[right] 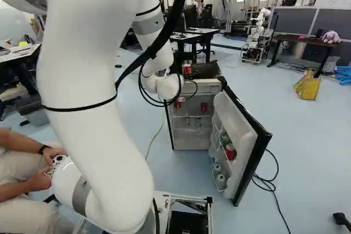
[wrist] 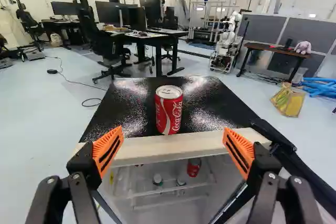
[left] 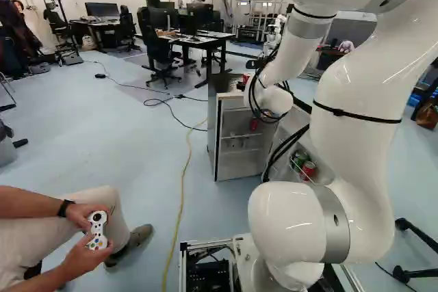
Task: Grab a drink from the fridge
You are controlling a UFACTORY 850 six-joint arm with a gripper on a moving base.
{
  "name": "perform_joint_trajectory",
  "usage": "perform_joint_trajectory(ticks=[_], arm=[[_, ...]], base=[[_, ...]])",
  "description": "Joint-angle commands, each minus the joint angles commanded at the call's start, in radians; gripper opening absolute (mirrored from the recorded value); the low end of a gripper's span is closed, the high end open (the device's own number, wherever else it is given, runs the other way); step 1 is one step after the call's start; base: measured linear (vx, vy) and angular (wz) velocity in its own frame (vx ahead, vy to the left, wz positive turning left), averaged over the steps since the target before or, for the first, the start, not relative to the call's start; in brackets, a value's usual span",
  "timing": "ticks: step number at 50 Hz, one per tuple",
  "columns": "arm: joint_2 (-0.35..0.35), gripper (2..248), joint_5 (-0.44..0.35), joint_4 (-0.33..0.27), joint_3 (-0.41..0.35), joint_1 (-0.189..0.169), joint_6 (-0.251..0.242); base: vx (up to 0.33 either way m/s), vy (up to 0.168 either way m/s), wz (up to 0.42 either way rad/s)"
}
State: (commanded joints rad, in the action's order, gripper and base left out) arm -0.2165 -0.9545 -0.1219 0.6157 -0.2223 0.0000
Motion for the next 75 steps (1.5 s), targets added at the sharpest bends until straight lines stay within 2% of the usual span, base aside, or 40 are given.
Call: perform_joint_trajectory(ticks=[33, 75], arm=[[0.156, 247, 0.172, 0.024, -0.087, -0.087, 0.000], [0.257, 247, 0.423, 0.060, -0.087, -0.165, 0.000]], base=[[0.000, 0.000, 0.000], [0.000, 0.000, 0.000]])
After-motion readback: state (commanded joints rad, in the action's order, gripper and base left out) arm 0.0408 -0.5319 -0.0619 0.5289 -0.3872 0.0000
